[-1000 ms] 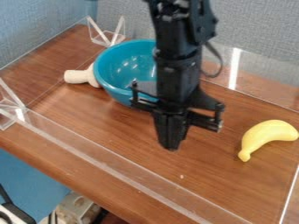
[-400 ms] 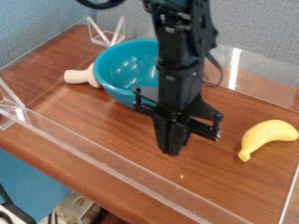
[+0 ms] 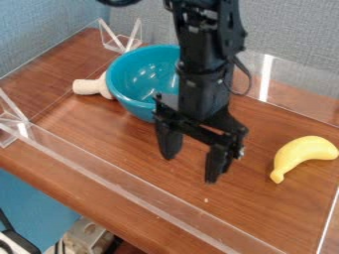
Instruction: Remove the mushroom from the blue bowl and put it on the table
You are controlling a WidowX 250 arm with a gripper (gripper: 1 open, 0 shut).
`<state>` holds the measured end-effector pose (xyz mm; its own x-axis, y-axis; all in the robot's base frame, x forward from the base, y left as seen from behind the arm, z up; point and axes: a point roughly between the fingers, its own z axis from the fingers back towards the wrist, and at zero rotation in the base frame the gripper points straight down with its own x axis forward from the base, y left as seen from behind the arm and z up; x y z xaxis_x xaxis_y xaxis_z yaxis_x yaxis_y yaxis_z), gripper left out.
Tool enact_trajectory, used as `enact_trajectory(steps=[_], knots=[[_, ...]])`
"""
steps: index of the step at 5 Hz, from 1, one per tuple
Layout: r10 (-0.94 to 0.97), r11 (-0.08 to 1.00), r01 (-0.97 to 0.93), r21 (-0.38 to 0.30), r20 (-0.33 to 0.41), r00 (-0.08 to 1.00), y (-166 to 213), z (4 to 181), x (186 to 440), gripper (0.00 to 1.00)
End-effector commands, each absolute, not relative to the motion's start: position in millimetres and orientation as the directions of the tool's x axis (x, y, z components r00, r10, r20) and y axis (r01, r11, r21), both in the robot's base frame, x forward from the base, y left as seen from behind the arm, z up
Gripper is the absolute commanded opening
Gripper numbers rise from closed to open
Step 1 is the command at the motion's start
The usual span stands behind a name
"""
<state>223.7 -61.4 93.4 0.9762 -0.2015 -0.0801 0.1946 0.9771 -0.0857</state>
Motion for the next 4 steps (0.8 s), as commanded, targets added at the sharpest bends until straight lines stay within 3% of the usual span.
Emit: enact_trajectory(steps=[1,3,4], knots=[[-0.207,0.975,0.204,-0.092,-0.019,0.978,-72,96.0,231,1.00],[-0.228,0.970,0.226,-0.090,-0.016,0.973,-89,72.0,232,1.00],[-0.254,0.963,0.252,-0.092,-0.009,0.967,-78,75.9,238,1.00]])
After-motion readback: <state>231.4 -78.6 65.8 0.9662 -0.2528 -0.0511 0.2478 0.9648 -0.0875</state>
